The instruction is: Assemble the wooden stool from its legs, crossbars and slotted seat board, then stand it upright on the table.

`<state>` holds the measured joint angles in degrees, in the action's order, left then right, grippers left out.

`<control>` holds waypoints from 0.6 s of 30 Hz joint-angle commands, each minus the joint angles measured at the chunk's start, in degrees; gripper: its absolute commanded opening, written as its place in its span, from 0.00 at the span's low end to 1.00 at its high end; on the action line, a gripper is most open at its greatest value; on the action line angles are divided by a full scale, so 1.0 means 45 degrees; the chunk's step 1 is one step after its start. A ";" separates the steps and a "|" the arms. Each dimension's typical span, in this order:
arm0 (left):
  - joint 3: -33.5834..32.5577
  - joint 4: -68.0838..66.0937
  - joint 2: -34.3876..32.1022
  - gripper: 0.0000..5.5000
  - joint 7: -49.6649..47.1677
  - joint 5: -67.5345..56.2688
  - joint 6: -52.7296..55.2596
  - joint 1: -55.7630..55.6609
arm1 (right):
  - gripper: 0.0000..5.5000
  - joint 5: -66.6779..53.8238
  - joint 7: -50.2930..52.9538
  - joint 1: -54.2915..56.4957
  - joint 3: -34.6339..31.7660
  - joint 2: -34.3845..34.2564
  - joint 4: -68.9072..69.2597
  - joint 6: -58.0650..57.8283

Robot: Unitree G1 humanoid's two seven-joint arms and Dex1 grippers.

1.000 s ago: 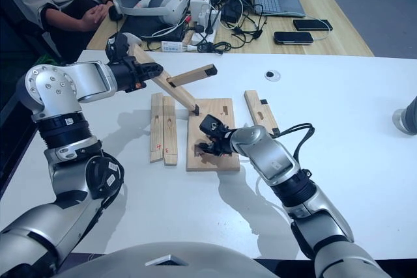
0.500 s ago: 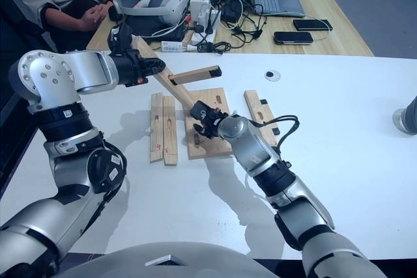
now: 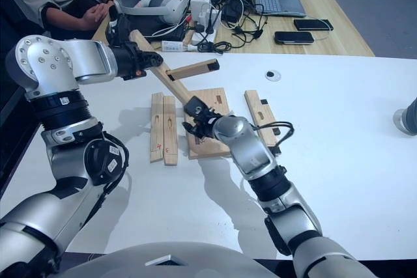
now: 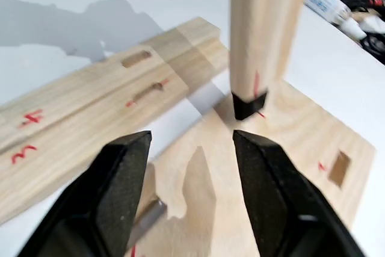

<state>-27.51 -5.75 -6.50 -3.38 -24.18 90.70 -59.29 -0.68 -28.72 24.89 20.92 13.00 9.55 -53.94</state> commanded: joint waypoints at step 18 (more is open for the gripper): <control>-0.1121 0.0516 0.0599 0.19 -0.0158 0.0329 -0.1031 -0.0600 | 0.72 -0.1414 0.3811 -0.0227 -0.4524 -0.2313 0.0109 -0.4828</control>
<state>-32.72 -3.92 -3.73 -4.22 -22.95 86.40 -60.47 -6.74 -11.74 23.17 -0.51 1.61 8.86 -74.78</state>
